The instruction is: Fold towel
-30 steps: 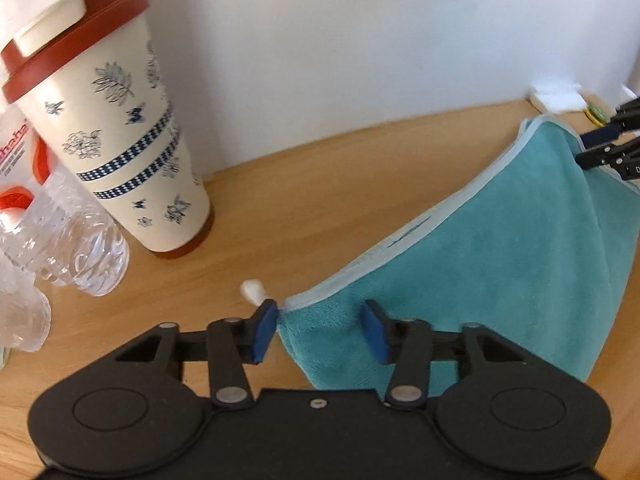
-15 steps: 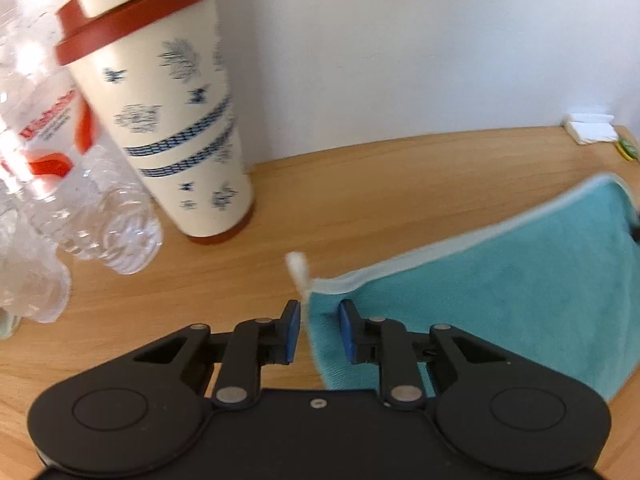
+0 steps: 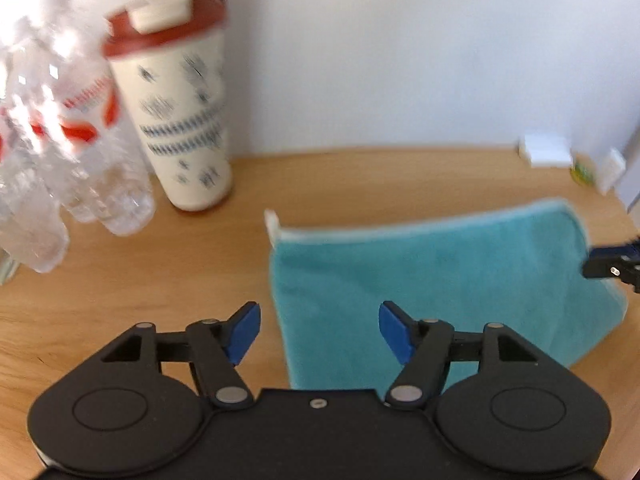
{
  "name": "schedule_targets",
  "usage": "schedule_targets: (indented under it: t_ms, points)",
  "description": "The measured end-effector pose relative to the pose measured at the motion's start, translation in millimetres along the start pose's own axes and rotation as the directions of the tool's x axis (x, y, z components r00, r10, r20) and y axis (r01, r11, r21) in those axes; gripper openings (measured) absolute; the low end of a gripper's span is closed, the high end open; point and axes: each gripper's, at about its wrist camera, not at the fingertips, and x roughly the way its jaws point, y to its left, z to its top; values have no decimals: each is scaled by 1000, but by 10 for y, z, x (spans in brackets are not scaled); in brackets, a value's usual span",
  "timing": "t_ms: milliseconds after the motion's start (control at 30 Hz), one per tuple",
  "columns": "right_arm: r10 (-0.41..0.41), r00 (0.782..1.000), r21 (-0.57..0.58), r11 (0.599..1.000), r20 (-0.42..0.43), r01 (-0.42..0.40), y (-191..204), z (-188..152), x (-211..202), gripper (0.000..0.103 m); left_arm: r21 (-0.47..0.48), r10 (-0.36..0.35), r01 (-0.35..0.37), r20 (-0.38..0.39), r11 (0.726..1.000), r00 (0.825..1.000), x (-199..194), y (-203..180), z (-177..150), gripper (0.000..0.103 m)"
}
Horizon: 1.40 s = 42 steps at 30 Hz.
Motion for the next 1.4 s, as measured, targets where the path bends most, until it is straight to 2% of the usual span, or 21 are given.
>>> schedule_targets:
  t_ms: [100, 167, 233, 300, 367, 500, 567, 633, 733, 833, 933, 1000, 1033, 1100, 1167, 1233, 1300, 1333, 1400]
  points:
    - [-54, 998, -7, 999, 9, 54, -38, -93, 70, 20, 8, 44, -44, -23, 999, 999, 176, -23, -86, 67]
    - [-76, 997, 7, 997, 22, 76, -107, -118, 39, 19, -20, 54, -54, -39, 998, 998, 228, 15, -126, 67]
    - [-150, 989, 21, 989, 17, 149, -223, -130, -40, 18, -25, 62, -63, -49, 998, 997, 252, 30, -108, 71]
    - [-178, 984, 49, 983, 6, 177, -299, -100, -76, 19, -23, 77, -78, -60, 997, 995, 248, 34, -82, 70]
    - [-168, 986, 65, 984, 4, 168, -317, -69, -112, 24, -53, 73, -76, -59, 996, 996, 190, 50, -49, 70]
    - [-42, 998, 8, 999, 50, 42, -7, -14, -25, 24, -50, 68, -69, -17, 996, 998, 127, 18, -18, 70]
    - [-35, 998, -14, 999, 45, 35, 105, 35, 103, 24, -19, 95, -96, -35, 995, 995, 228, -20, -28, 70]
    - [-104, 993, 8, 995, 48, 104, 63, 51, 204, 23, -21, 96, -96, -33, 995, 995, 289, 6, -31, 70]
    - [-130, 990, 141, 983, 58, 121, -225, 77, 151, 15, -52, 79, -81, -36, 995, 996, 350, 78, -12, 70]
    - [-207, 977, 159, 967, 54, 197, -384, 86, 82, 14, -59, 75, -76, -33, 995, 997, 377, 107, -22, 72]
    - [-248, 968, 186, 954, 39, 237, -444, 97, 20, 15, -92, 74, -78, -49, 993, 996, 371, 132, -20, 72]
    - [-270, 962, 198, 946, 40, 257, -401, 98, -39, 24, -102, 82, -88, -61, 991, 995, 342, 122, -6, 74]
    - [-292, 955, 203, 939, 46, 277, -342, 98, -96, 30, -100, 95, -101, -64, 990, 993, 306, 105, 2, 79]
    - [-313, 948, 210, 932, 62, 295, -205, 99, -230, 33, -97, 114, -120, -66, 988, 991, 212, 67, 19, 86]
    - [-313, 947, 217, 932, 69, 292, -85, 75, -348, 40, -105, 106, -112, -64, 988, 992, 87, 30, 38, 90]
    - [-315, 946, 233, 928, 82, 289, 71, 41, -516, 60, -120, 88, -95, -60, 988, 994, -42, -5, 50, 99]
    - [-313, 945, 240, 928, 92, 284, 198, 11, -673, 65, -124, 93, -98, -47, 987, 995, -190, -54, 71, 102]
    - [-308, 948, 236, 930, 85, 281, 281, -1, -766, 71, -122, 99, -103, -43, 987, 994, -299, -89, 88, 102]
    - [-306, 950, 232, 930, 63, 284, 364, -4, -876, 73, -120, 104, -108, -38, 987, 994, -471, -140, 113, 103]
